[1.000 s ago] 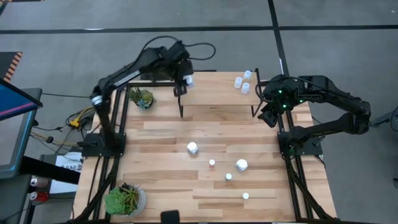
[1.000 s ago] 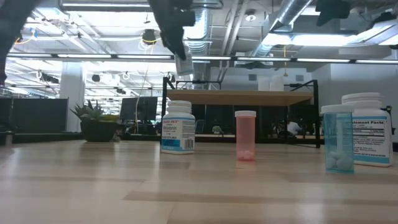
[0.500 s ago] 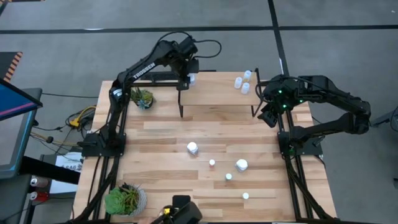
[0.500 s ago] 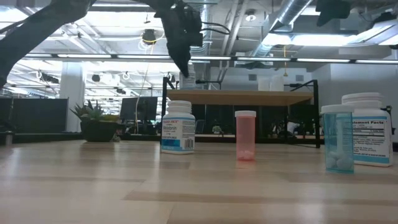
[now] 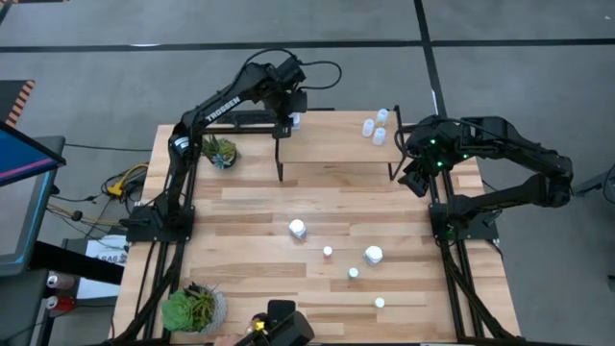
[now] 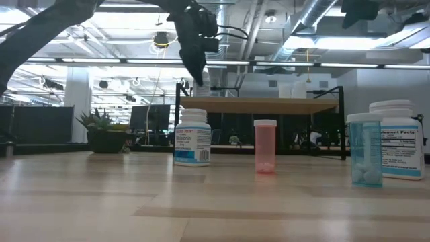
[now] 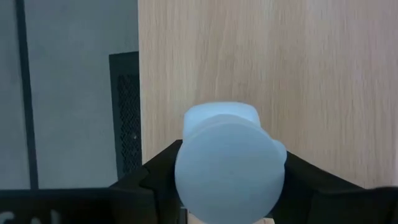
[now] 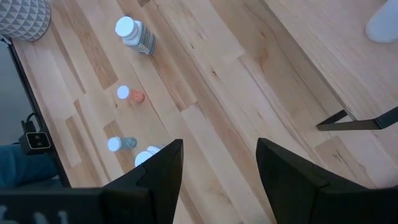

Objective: Pick and place medicine bottles onto shelf by color
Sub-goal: Put the top left white and blue pill bottle on the shelf, then move the bottom white and blue pill bottle near the shelf

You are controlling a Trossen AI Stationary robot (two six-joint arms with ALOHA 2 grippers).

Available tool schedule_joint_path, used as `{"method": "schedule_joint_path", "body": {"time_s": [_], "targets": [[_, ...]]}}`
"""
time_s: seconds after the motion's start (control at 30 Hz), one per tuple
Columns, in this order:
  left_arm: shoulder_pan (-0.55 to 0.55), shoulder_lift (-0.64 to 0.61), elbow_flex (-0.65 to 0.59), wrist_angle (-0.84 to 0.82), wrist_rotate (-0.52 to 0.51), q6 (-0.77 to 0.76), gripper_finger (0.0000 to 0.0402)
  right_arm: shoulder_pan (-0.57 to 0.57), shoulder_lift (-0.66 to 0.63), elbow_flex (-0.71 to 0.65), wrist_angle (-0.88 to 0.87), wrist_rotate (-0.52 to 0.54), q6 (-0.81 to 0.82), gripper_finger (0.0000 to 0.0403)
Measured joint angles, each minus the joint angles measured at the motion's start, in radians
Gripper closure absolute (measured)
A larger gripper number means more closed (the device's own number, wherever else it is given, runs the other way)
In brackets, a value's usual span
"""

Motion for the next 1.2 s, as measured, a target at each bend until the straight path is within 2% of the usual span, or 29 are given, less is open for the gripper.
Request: {"method": "schedule_joint_path", "body": {"time_s": [0.5,0.73,0.97,1.2], "targets": [[-0.010,0.000,0.007,0.008,-0.007,0.004,0.0163,0.000,0.000,0.000,0.000,0.000,0.000,0.0179],[-0.018,-0.010,0.034,0.048,-0.059,0.006,0.0156,0.000,0.000,0.000,-0.001,-0.001,0.000,0.0179],[-0.045,-0.034,0.035,0.049,-0.060,0.010,0.0156,0.000,0.000,0.000,-0.006,-0.004,0.000,0.0179],[-0.123,-0.125,0.035,0.115,-0.061,-0.008,0.0156,0.000,0.000,0.000,-0.013,-0.004,0.000,0.0179]]}}
